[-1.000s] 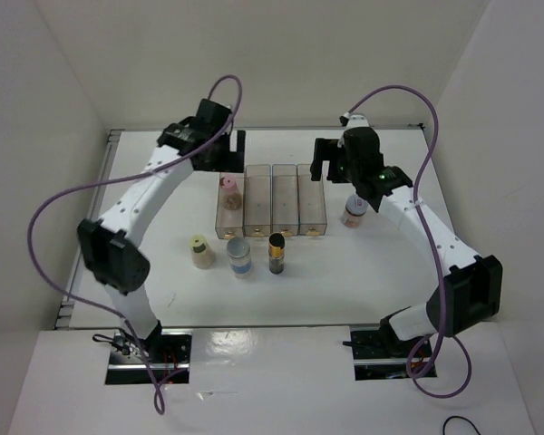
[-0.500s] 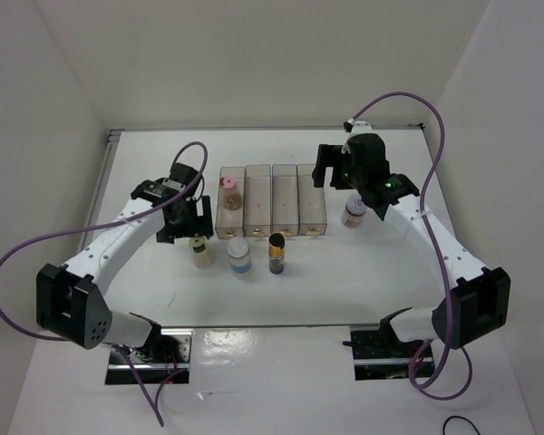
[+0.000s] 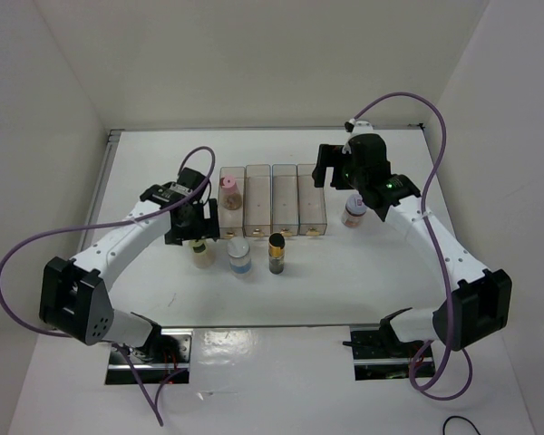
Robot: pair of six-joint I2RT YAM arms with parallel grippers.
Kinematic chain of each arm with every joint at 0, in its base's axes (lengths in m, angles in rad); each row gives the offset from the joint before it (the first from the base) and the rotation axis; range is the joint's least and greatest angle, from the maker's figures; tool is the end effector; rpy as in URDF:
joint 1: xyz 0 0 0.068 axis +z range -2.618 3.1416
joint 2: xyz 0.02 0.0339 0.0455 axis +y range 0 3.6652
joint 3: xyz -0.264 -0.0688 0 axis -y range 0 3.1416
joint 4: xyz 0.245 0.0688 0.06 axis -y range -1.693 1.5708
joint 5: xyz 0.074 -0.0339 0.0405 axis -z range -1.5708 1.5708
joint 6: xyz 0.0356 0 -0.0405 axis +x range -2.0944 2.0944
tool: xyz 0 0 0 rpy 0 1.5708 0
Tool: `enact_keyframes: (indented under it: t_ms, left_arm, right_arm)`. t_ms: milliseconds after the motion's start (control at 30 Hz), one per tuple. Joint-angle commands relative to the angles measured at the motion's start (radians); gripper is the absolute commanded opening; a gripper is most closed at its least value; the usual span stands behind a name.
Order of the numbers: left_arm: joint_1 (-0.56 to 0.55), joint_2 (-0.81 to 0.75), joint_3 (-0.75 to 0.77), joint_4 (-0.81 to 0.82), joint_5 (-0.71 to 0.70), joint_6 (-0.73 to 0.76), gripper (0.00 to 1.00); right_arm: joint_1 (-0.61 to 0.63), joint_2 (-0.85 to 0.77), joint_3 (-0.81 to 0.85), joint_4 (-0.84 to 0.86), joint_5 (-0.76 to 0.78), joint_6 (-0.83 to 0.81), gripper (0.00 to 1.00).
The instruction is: Organize the condiment bottles
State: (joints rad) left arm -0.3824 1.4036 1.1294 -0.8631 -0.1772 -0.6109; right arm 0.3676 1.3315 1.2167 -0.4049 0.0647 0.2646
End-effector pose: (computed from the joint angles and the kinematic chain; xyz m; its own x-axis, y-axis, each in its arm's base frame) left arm 0.2565 -0.0964 0.2663 -0.8610 -0.2623 -0.4358 -0.2383 0.9649 -0.1099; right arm 0.2834 0.1067 0.3471 -0.5274 0.0766 -0.8462 -0.1744 0.9650 0.1960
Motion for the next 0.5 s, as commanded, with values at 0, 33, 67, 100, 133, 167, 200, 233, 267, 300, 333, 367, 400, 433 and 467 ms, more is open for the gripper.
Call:
enact_keyframes:
  t_ms: [0, 33, 67, 100, 133, 167, 200, 233, 267, 300, 333, 367, 400, 433, 467]
  left_arm:
    - [-0.006, 0.009, -0.023, 0.012, -0.008, -0.030, 0.99]
    - [-0.006, 0.009, -0.023, 0.012, -0.019, -0.030, 0.99]
    - [-0.006, 0.009, -0.034, 0.012, -0.019, -0.030, 0.99]
    - [-0.006, 0.009, -0.034, 0.012, -0.019, -0.030, 0.97]
    - [-0.006, 0.009, -0.034, 0.012, -0.019, -0.030, 0.97]
    - [-0.006, 0.009, -0.034, 0.012, -0.019, -0.030, 0.95]
    - [-0.006, 0.018, -0.034, 0.012, -0.019, -0.030, 0.94]
    - [-0.006, 0.027, -0.034, 0.012, -0.019, -0.030, 0.93]
    - [-0.006, 0.028, -0.043, 0.021, -0.019, -0.030, 0.91]
    - [-0.006, 0.028, -0.043, 0.021, -0.019, -0.030, 0.91]
    - [-0.006, 0.038, -0.043, 0.021, -0.019, -0.030, 0.90]
    - [-0.006, 0.038, -0.043, 0.021, -0.028, -0.030, 0.90]
    - [-0.006, 0.047, -0.043, 0.021, -0.028, -0.030, 0.90]
    - [-0.006, 0.048, -0.043, 0.030, -0.028, -0.030, 0.88]
    - [-0.006, 0.048, -0.043, 0.030, -0.028, -0.030, 0.86]
  right_arm:
    - [-0.007, -0.040, -0.011, 0.020, 0.003, 0.004, 0.98]
    - [-0.007, -0.040, -0.011, 0.020, 0.003, 0.004, 0.98]
    - [-0.007, -0.040, -0.011, 0.020, 0.003, 0.004, 0.98]
    - [-0.007, -0.040, -0.011, 0.020, 0.003, 0.004, 0.98]
    - [-0.007, -0.031, -0.011, 0.020, 0.003, 0.004, 0.98]
    - [-0.007, -0.031, -0.011, 0.020, 0.003, 0.004, 0.98]
    - [-0.007, -0.031, -0.011, 0.029, 0.003, 0.004, 0.98]
    - [-0.007, -0.031, -0.011, 0.029, 0.003, 0.004, 0.98]
    - [-0.007, -0.031, -0.011, 0.029, 0.003, 0.004, 0.98]
    - [-0.007, -0.031, -0.011, 0.029, 0.003, 0.004, 0.98]
    - [-0.007, -0.031, -0.011, 0.029, 0.003, 0.004, 0.98]
    - [-0.007, -0.031, -0.011, 0.029, 0.003, 0.004, 0.98]
    - [-0.007, -0.031, -0.011, 0.029, 0.003, 0.004, 0.98]
    - [-0.007, -0.031, -0.011, 0.029, 0.003, 0.004, 0.98]
    - [-0.007, -0.031, -0.011, 0.029, 0.012, 0.004, 0.98]
